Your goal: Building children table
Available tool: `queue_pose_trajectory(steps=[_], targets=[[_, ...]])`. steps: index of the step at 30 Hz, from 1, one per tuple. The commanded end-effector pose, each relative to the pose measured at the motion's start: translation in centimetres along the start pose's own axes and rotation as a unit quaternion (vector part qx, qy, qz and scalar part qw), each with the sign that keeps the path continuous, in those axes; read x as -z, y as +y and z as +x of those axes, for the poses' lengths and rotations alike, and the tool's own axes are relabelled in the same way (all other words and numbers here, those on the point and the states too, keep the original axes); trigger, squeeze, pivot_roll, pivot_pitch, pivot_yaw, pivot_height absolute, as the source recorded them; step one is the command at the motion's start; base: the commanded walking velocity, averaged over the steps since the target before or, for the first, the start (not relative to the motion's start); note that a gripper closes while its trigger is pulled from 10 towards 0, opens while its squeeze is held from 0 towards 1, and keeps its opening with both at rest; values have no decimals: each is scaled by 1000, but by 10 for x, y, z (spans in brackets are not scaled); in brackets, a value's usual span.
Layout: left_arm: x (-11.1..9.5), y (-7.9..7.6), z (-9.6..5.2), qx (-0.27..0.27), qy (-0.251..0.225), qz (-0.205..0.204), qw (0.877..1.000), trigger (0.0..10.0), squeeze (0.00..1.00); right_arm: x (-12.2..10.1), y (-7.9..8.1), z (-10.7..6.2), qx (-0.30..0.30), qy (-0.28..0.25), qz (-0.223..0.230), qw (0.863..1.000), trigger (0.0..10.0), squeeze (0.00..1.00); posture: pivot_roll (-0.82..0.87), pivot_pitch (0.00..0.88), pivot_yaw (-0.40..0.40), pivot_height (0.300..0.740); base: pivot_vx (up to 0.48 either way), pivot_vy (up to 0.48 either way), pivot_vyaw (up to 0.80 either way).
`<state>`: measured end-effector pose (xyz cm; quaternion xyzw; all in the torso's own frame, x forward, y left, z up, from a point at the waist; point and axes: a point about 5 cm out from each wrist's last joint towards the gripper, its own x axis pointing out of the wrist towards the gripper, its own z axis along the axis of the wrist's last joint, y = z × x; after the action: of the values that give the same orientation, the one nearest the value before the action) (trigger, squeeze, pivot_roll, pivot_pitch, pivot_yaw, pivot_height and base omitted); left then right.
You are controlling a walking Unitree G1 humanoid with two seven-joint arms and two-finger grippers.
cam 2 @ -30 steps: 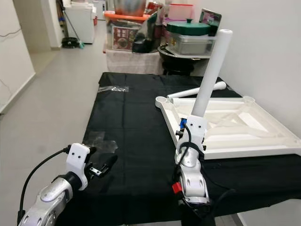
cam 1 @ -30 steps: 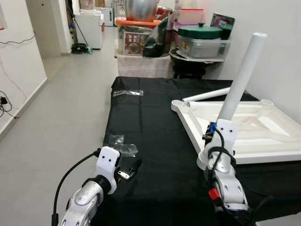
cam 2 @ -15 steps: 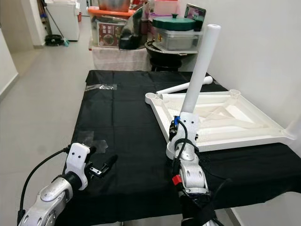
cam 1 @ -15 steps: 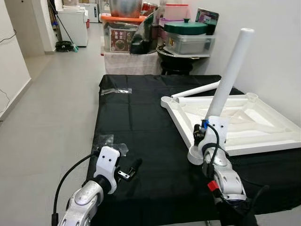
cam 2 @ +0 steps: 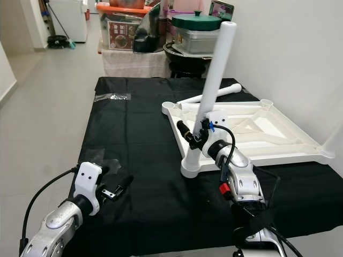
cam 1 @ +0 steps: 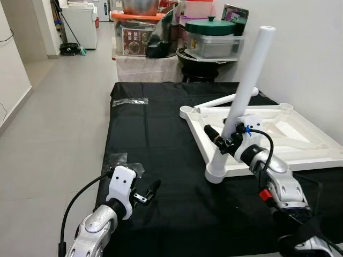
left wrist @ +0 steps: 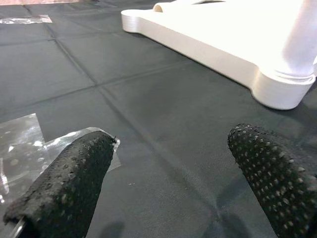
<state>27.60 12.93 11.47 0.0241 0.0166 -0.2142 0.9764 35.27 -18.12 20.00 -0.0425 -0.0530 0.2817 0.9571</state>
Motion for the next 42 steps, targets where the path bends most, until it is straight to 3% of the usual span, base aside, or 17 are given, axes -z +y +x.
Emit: queue_pose_trajectory(steps=[1,2,3,6,10,18,21,22,23,25,26,27,29,34,40,41,42], targets=[[2,1,0,0,5,4,1000,10000,0,1,15,6,-73,1,-12,997,3725,0,107,0,-97,740,0,0,0],[2,1,0,0,5,4,1000,10000,0,1,15,6,-73,1,-12,997,3725,0,107,0,-97,740,0,0,0],[2,2,-2,-1,6,4,1000,10000,0,4,19,5,-102,6,-16,995,0,0,109,0,-101,740,0,0,0],[3,2,-3,-4,7,3,1000,10000,0,6,27,4,-154,-6,-9,988,0,0,110,0,-101,740,0,0,0],[3,0,-3,-1,7,2,1000,10000,0,10,21,8,-109,-13,-9,994,0,0,106,0,-97,740,0,0,0],[3,1,-3,1,7,3,1000,10000,0,10,32,-4,-131,-22,-1,991,0,0,94,0,-91,740,0,0,0],[3,1,-3,1,8,3,1000,10000,0,13,31,-4,-91,-3,-9,996,0,0,90,0,-90,740,0,0,0],[4,0,-3,2,8,2,1000,10000,0,12,19,-2,42,-11,-6,999,0,0,85,0,-88,740,0,0,0],[4,-1,-2,4,8,1,1000,10000,0,18,9,-4,176,-2,35,984,0,0,83,0,-85,740,0,0,0],[4,-1,-2,4,8,1,1000,10000,0,18,9,-4,176,-2,35,984,0,0,83,0,-85,740,0,0,0],[4,-3,-1,7,8,2,1000,10000,0,28,7,-11,280,24,34,959,0,0,90,0,-83,740,0,0,0],[4,-3,-1,7,8,2,1000,10000,0,28,7,-11,280,24,34,959,0,0,90,0,-83,740,0,0,0],[2,-2,1,8,6,3,1000,10000,0,49,16,-27,393,79,24,916,0,0,94,0,-85,740,0,0,0],[1,4,0,3,6,8,1000,10000,0,45,22,-34,463,99,-17,881,0,0,94,0,-86,740,0,0,0],[2,2,1,3,5,7,1000,10000,0,38,18,-33,499,113,-22,859,0,0,91,0,-87,740,0,0,0],[2,0,1,4,5,6,1000,10000,0,38,20,-30,495,114,-16,861,2980,0,91,0,-89,740,0,0,0],[2,0,1,4,5,6,1000,10000,0,38,20,-30,495,114,-16,861,2980,0,91,0,-89,740,0,0,0]])
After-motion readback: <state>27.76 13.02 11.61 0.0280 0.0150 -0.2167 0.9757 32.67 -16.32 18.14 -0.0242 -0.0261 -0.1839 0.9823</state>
